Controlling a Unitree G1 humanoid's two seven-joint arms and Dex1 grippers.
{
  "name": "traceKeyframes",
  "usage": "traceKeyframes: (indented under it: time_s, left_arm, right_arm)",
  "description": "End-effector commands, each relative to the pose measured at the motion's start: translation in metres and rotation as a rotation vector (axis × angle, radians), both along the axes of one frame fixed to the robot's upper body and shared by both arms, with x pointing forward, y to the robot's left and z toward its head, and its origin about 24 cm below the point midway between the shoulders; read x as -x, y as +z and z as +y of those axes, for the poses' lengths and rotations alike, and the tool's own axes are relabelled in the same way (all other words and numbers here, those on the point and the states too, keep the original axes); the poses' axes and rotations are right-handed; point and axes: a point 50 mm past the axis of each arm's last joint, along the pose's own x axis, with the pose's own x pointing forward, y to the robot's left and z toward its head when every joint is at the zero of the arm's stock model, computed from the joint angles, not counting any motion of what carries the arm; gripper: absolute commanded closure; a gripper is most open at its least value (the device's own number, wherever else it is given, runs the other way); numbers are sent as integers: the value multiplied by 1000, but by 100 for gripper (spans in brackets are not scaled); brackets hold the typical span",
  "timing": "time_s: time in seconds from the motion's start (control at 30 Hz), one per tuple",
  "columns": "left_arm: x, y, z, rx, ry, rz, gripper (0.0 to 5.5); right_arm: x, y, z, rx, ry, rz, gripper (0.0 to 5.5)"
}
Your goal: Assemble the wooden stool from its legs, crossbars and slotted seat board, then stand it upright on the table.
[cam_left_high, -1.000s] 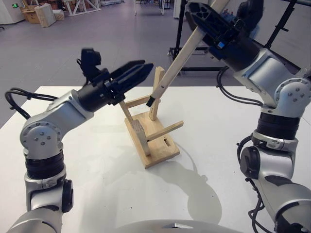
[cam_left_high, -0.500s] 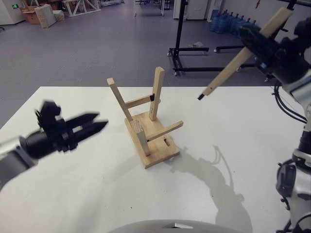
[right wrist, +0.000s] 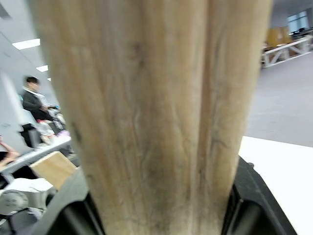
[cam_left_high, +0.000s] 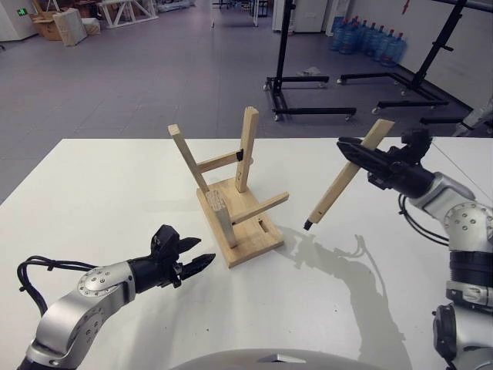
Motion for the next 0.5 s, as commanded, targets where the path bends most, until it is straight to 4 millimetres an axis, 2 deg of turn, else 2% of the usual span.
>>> traceKeyframes:
  time_s: [0.03,0.2,0.3,0.5]
  left_arm:
    - [-3,-2,21,-74,15,3,249]
    - [-8,-3,34,-119,21,1,249]
    - [-14,-1,41,-122,47,-14,249]
    - [-13,-3,45,-124,61,-20,249]
  right_arm:
    - [3,-3,22,-11,51,-73,345]
    - [-6,0,46,74,66,-254,345]
    - [-7,-1,48,169,115,-367,345]
    - [-10,-12,49,325,210,-451,345]
